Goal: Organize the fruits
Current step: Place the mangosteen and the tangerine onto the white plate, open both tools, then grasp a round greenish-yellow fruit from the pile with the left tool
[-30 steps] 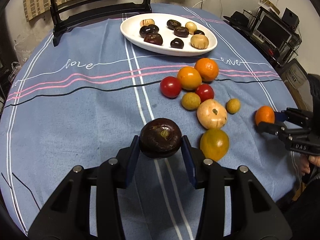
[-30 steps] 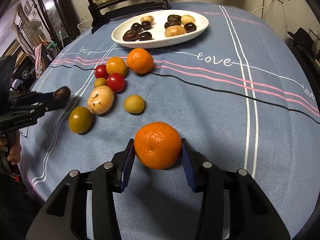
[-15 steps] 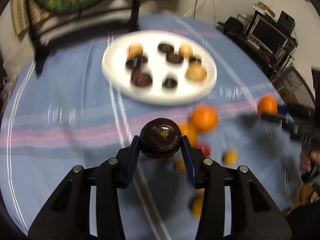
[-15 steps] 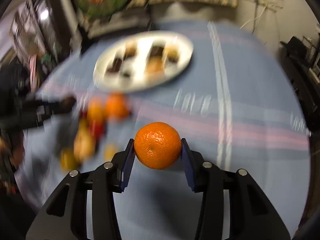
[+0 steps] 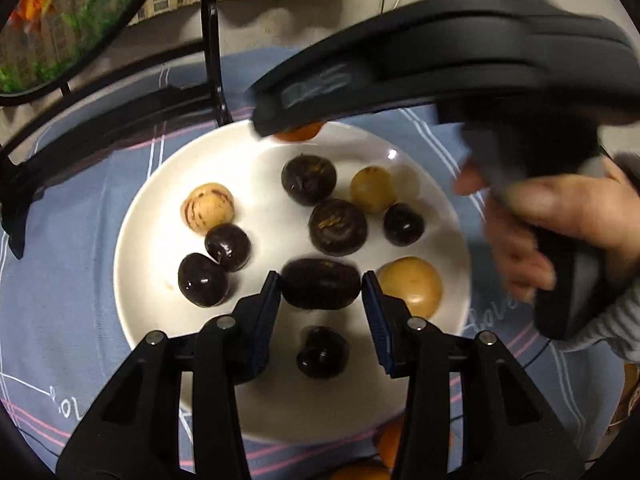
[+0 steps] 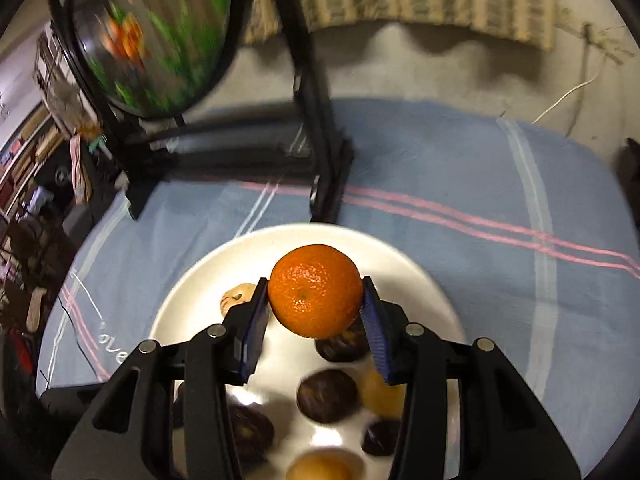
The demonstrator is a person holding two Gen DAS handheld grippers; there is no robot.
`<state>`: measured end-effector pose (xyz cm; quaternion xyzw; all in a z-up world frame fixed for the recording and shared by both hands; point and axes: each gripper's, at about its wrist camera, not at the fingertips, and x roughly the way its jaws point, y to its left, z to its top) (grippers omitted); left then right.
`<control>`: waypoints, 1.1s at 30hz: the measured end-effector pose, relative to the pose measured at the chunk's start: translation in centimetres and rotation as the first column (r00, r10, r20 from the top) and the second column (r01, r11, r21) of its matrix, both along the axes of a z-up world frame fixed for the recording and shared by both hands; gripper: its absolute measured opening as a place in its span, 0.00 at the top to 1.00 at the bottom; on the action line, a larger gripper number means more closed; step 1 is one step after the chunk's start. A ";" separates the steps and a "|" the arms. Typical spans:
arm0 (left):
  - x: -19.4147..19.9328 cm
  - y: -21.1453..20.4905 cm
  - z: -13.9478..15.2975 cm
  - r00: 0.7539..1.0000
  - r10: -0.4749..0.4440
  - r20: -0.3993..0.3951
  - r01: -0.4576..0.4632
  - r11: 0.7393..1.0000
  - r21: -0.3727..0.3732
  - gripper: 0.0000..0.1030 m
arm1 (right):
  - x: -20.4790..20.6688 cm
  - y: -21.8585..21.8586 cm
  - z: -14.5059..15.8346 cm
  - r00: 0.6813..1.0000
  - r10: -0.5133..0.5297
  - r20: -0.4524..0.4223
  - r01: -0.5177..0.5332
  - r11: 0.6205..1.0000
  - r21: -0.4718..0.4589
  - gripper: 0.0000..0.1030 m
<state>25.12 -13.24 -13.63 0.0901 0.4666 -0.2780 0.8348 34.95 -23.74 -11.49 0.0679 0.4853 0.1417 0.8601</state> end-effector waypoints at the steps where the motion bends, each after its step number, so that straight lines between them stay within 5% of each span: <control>1: 0.2 0.0 -0.4 1.000 0.004 -0.001 -0.004 1.000 0.004 0.58 | 0.7 0.4 -0.8 1.000 0.016 -0.020 -0.016 1.000 -0.014 0.56; 6: 0.7 0.5 -0.9 1.000 0.026 -0.012 -0.026 0.999 -0.024 0.47 | 1.5 1.5 -1.7 0.999 0.043 -0.031 -0.046 0.996 -0.078 0.52; 11: -0.3 2.7 1.3 0.997 0.082 0.002 -0.081 0.993 -0.085 0.37 | -1.8 -1.6 3.8 0.996 -0.033 0.088 0.035 0.999 -0.025 0.50; 12: -0.7 3.6 1.9 0.995 0.099 0.007 -0.098 0.990 -0.099 0.33 | -2.9 -2.5 4.7 0.992 -0.055 0.111 0.055 0.998 0.006 0.42; 15: -3.0 6.9 3.0 0.987 0.157 0.016 -0.155 0.983 -0.098 0.28 | -9.9 -6.1 6.2 0.968 -0.200 0.150 0.181 0.975 0.133 0.14; 21: -10.1 11.9 0.9 0.977 0.209 -0.041 -0.210 0.977 -0.024 0.28 | -26.7 -6.8 1.1 0.948 -0.314 0.040 0.314 0.949 0.023 0.13; 25: -15.4 13.0 0.0 0.982 0.165 -0.088 -0.167 0.986 -0.014 0.28 | -34.8 -5.8 -1.3 0.944 -0.328 -0.042 0.327 0.945 -0.028 0.13; 27: -17.8 12.5 -0.3 0.990 0.114 -0.080 -0.114 0.993 0.008 0.28 | -35.9 -5.5 -1.1 0.946 -0.321 -0.042 0.316 0.945 -0.089 0.13; 33: -21.8 9.8 0.5 0.999 -0.042 -0.024 0.043 0.997 0.058 0.28 | -36.9 -4.9 0.6 0.953 -0.304 0.010 0.304 0.949 -0.083 0.12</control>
